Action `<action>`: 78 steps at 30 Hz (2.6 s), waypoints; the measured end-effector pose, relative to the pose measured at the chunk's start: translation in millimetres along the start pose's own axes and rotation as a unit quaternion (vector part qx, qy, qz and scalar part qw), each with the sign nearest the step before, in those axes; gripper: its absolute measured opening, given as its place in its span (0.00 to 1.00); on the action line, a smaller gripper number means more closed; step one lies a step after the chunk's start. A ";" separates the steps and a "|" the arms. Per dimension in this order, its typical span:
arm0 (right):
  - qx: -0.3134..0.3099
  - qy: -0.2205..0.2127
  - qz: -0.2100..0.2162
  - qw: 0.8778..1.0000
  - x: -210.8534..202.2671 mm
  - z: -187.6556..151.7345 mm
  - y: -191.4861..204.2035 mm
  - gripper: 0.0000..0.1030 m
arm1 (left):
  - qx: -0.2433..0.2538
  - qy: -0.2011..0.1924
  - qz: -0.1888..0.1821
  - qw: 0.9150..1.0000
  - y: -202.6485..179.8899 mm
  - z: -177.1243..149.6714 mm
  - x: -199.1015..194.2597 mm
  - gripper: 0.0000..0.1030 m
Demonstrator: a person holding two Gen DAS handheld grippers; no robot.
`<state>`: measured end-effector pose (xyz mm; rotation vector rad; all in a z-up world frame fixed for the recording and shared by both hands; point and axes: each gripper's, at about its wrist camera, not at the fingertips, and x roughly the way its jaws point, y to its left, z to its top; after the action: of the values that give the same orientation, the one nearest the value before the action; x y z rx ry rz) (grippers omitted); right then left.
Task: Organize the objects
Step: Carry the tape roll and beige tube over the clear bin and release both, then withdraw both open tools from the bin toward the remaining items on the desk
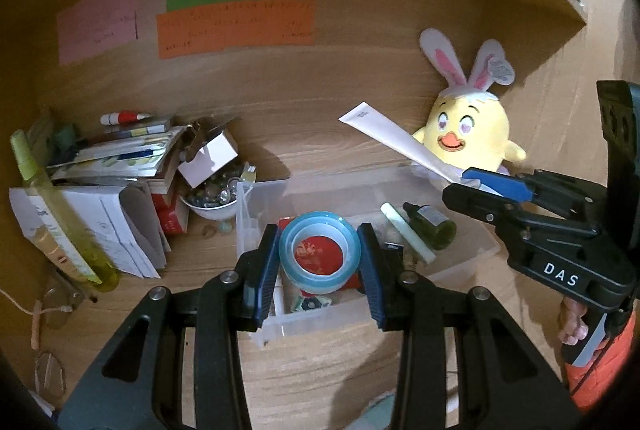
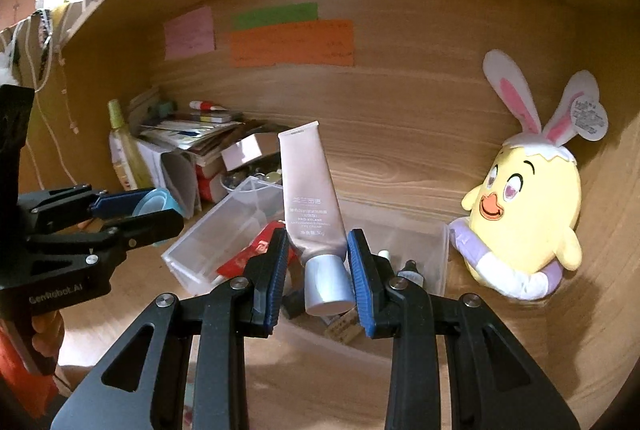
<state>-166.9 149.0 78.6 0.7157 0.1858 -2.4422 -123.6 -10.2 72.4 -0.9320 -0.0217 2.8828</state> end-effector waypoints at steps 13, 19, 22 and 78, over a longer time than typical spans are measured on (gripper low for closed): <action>0.002 0.067 0.005 0.998 62.1 -16.8 -10.1 0.27 | -0.027 0.073 0.010 0.997 21.6 -11.6 66.5 0.37; 0.009 0.095 0.009 0.995 84.2 -27.2 -16.4 0.27 | -0.018 0.086 0.007 0.996 19.0 -16.7 79.5 0.37; 0.007 0.104 0.004 0.995 90.9 -29.9 -17.6 0.27 | -0.014 0.089 0.004 0.996 17.7 -18.6 85.1 0.37; 0.020 0.110 0.003 0.994 -5.2 -109.8 17.5 0.70 | 0.066 0.132 -0.036 0.988 -17.6 -117.6 3.9 0.68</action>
<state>-103.8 168.3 -11.0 1.0028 0.2190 -2.3633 -56.2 5.3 -24.4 -1.2491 0.1523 2.6346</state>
